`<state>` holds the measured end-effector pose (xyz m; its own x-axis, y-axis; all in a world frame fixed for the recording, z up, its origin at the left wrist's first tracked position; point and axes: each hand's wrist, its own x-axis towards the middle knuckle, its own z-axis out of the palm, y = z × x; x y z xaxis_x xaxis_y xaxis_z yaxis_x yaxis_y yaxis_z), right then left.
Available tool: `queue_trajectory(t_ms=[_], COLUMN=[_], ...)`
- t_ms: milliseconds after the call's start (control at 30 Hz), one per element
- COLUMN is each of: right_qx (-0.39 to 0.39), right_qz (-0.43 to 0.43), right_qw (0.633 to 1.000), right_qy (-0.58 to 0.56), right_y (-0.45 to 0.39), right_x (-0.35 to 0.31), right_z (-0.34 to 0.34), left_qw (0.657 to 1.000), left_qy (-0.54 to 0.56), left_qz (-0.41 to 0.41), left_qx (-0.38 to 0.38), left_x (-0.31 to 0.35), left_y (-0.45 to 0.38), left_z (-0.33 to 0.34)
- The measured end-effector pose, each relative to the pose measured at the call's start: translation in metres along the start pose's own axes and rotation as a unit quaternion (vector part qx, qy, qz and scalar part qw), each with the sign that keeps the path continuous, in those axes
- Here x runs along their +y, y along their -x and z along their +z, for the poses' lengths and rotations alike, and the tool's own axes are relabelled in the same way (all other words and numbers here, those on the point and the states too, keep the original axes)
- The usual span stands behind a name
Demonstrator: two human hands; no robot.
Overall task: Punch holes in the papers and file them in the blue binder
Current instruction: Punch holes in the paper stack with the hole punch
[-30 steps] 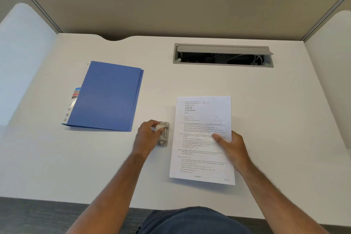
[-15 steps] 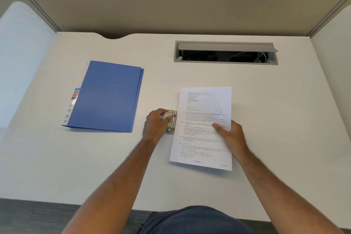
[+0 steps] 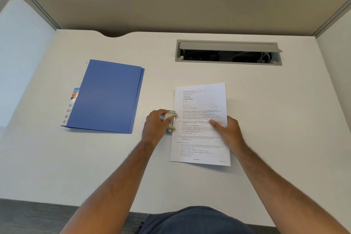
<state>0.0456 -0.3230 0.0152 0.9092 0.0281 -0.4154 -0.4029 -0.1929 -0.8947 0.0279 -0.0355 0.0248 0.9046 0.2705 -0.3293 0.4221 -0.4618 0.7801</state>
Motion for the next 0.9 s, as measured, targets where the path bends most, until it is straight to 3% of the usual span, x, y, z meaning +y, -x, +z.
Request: queue_trajectory(t_ms=[300,900], right_qx=[-0.009,0.013], right_qz=[-0.028,0.005], right_qw=[0.999,1.0], right_qy=[0.038,0.0], right_y=[-0.005,-0.001], right_x=[-0.01,0.003], right_z=[-0.006,0.017], left_qw=[1.0,1.0], left_qy=[0.007,0.007], left_qz=[-0.002,-0.002], left_qx=[0.0,0.005], left_x=[-0.001,-0.009], left_y=[-0.001,-0.002], left_z=[0.0,0.003])
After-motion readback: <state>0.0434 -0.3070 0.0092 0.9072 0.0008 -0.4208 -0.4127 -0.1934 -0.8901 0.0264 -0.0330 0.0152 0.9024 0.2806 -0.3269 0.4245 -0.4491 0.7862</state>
